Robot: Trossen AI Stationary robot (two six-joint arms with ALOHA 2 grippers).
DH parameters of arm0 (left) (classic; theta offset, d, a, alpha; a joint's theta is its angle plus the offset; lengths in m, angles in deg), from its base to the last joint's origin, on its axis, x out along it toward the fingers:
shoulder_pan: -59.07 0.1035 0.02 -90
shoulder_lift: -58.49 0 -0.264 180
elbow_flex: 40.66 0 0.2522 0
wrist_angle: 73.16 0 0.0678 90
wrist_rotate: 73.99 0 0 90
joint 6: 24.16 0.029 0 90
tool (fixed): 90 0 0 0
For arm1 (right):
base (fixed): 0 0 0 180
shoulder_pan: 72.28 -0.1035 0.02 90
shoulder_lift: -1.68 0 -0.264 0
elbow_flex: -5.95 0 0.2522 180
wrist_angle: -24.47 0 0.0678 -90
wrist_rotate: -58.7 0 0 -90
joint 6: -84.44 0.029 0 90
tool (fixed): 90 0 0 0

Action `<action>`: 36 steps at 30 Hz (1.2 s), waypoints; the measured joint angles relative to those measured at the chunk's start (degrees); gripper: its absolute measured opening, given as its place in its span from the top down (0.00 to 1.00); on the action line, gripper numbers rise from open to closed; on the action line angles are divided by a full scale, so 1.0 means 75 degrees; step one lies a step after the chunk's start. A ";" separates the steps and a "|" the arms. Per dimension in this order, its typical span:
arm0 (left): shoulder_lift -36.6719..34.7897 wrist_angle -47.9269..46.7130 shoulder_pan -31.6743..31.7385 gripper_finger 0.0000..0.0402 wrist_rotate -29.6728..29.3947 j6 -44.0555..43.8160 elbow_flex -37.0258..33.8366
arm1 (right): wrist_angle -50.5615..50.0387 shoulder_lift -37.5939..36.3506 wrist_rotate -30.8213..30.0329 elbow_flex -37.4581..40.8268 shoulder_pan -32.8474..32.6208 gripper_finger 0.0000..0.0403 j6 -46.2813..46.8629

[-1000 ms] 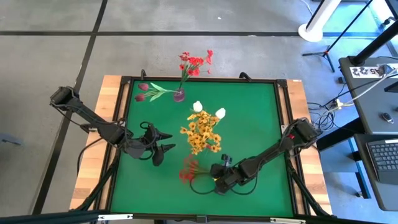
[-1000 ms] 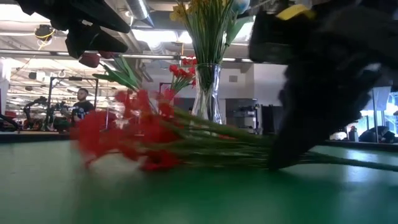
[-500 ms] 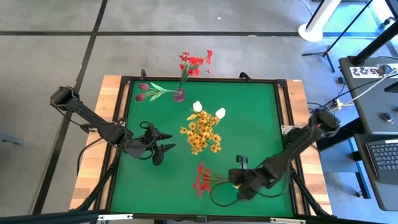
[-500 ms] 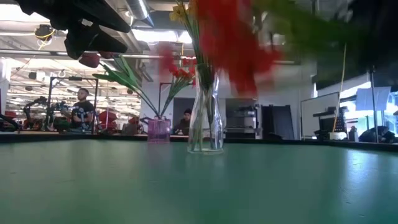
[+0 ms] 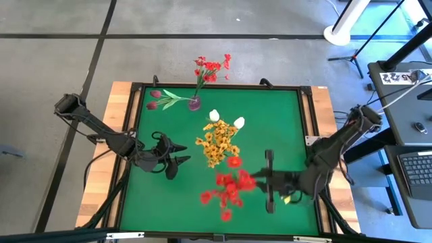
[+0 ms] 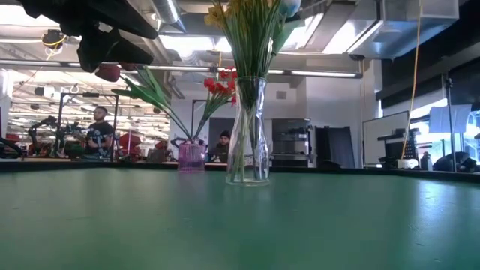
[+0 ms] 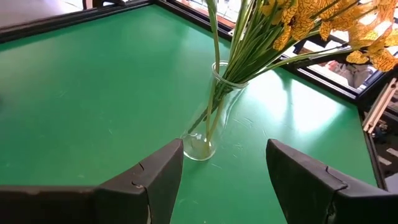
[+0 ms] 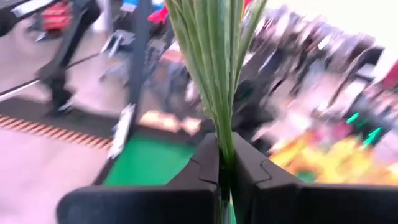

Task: Sort flowers into vase by color
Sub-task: Put the red flowers into the pink vase

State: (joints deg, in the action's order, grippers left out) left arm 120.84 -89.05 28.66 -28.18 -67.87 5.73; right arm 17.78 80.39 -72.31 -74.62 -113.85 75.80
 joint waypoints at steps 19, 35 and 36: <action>-0.0003 0.0501 0.0303 0.44 -0.1245 0.1052 0.0002 | 0.1800 -0.1505 0.1445 -0.0002 0.4970 0.98 -0.3295; 0.0112 -0.2611 0.2424 0.44 -0.0874 -0.0781 -0.0187 | 0.4210 0.0623 0.8132 0.1414 0.9906 0.98 0.0906; 0.0143 -0.2517 0.2523 0.44 -0.1047 -0.0922 -0.0293 | 0.4530 0.0834 0.8156 0.1449 0.9909 0.98 0.0974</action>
State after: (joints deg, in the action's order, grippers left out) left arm 121.91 -107.93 47.58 -36.03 -74.78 3.53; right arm 51.75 86.64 -11.14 -63.75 -39.53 83.11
